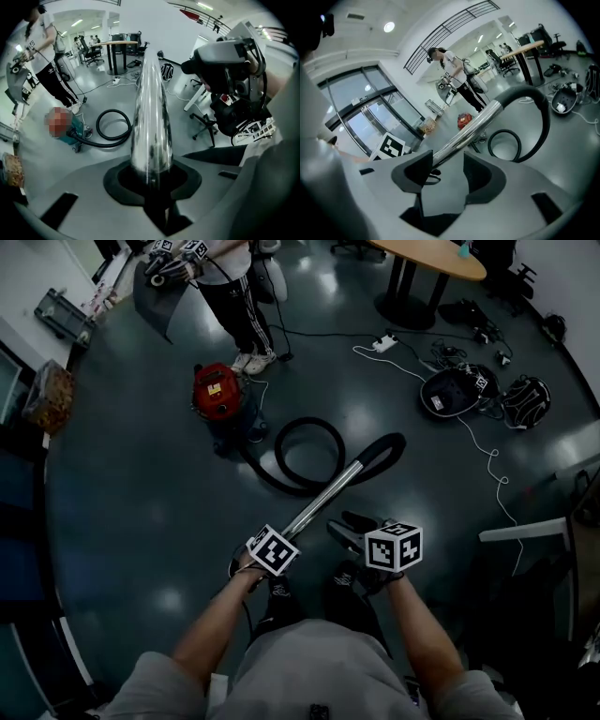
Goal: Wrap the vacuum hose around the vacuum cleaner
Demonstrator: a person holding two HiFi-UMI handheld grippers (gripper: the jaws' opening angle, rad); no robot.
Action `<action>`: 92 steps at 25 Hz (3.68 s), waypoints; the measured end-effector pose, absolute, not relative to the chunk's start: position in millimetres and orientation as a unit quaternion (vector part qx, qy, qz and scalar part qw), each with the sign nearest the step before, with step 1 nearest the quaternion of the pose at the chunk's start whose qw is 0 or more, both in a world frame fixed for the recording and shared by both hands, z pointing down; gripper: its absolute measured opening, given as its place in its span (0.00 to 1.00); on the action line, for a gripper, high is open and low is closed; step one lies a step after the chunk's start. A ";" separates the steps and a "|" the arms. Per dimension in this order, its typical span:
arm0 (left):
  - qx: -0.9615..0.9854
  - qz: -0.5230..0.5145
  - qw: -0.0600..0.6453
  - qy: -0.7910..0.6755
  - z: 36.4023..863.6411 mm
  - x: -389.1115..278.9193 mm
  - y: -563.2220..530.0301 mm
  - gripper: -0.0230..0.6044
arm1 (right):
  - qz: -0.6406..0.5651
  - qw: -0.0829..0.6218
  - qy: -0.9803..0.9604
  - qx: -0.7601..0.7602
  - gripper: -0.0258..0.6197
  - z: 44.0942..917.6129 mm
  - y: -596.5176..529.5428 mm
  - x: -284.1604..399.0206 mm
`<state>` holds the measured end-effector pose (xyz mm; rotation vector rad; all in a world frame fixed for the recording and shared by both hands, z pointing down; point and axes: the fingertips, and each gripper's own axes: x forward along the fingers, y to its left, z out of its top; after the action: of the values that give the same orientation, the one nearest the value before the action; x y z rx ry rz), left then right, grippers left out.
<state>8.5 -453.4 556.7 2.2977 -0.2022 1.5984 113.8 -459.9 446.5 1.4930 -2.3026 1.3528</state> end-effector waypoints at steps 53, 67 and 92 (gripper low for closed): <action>0.863 0.457 0.213 0.005 555.7 1.6 -576.4 0.49 | 0.552 -0.070 -0.596 0.579 0.17 525.9 -748.0 157.8; 0.854 0.466 0.228 -0.043 546.6 35.7 -609.0 0.49 | 0.535 -0.011 -0.653 0.536 0.16 546.9 -771.9 195.7; 0.856 0.495 -0.151 -0.020 463.1 306.9 -723.5 0.49 | 0.324 0.313 -0.847 0.284 0.16 572.9 -697.0 300.4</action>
<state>306.9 -723.5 463.1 2.9811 -0.0699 1.7242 300.4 -697.0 572.9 0.7486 -2.2336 0.8547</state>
